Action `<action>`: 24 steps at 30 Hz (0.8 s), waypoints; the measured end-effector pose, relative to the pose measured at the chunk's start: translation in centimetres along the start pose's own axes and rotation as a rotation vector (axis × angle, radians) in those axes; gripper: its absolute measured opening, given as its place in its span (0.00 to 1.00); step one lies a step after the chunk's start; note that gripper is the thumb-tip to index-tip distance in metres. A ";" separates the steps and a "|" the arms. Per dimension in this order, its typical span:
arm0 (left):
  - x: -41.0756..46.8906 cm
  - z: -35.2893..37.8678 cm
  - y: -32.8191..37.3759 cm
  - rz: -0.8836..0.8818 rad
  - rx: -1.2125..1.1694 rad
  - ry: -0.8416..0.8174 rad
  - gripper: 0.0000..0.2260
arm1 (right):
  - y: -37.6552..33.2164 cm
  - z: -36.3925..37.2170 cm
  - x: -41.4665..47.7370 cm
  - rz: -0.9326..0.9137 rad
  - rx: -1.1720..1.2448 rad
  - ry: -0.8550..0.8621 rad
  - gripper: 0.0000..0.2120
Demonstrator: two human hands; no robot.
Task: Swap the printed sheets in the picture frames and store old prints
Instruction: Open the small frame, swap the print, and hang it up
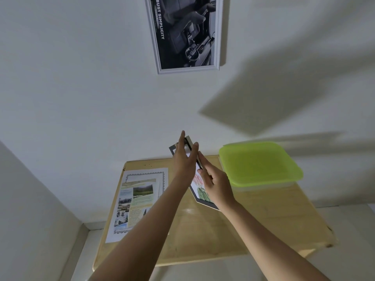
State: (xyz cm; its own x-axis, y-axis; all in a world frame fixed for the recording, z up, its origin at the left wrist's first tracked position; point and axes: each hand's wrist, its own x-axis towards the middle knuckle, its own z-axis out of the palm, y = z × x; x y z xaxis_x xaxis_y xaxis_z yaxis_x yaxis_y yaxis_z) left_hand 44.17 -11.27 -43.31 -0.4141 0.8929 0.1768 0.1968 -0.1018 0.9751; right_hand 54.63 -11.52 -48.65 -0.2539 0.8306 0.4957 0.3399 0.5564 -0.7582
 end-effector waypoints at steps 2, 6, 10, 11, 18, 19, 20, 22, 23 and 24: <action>0.1 -0.5 0.2 0.004 0.025 0.030 0.23 | -0.3 0.6 0.0 -0.006 0.088 -0.049 0.22; 1.4 -2.8 -0.8 -0.080 0.011 0.181 0.19 | -0.7 2.2 -0.4 -0.030 0.176 -0.168 0.20; 1.9 -5.4 -2.4 -0.151 -0.056 0.181 0.18 | 0.0 3.3 -1.0 -0.112 0.043 -0.169 0.20; 1.8 -5.7 -2.7 -0.156 -0.080 0.190 0.18 | 0.2 3.6 -1.0 -0.149 0.002 -0.145 0.20; 1.5 -8.8 -5.8 -0.235 -0.234 0.244 0.17 | 3.8 3.6 -1.0 0.100 -0.124 0.041 0.20; 1.4 -9.2 -6.1 -0.249 -0.274 0.237 0.17 | 4.2 3.3 -1.0 0.178 -0.095 0.024 0.20; 1.3 -9.5 -6.5 -0.261 -0.323 0.221 0.17 | 4.4 3.0 -1.2 0.278 -0.024 0.004 0.21; 1.0 -9.9 -6.8 -0.280 -0.403 0.201 0.16 | 4.5 2.7 -1.4 0.461 0.181 -0.050 0.20; 0.9 -10.0 -7.1 -0.288 -0.417 0.198 0.16 | 4.6 2.6 -1.4 0.514 0.262 -0.066 0.19; 0.9 -10.0 -7.5 -0.297 -0.417 0.200 0.16 | 4.8 2.6 -1.5 0.554 0.327 -0.071 0.18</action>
State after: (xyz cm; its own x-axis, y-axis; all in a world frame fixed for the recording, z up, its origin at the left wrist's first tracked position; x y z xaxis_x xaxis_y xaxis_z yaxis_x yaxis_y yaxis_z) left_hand 33.43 -14.05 -49.11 -0.5670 0.8132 -0.1313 -0.3058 -0.0598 0.9502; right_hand 54.26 -10.17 -54.14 -0.1833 0.9827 -0.0272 0.1475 0.0002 -0.9891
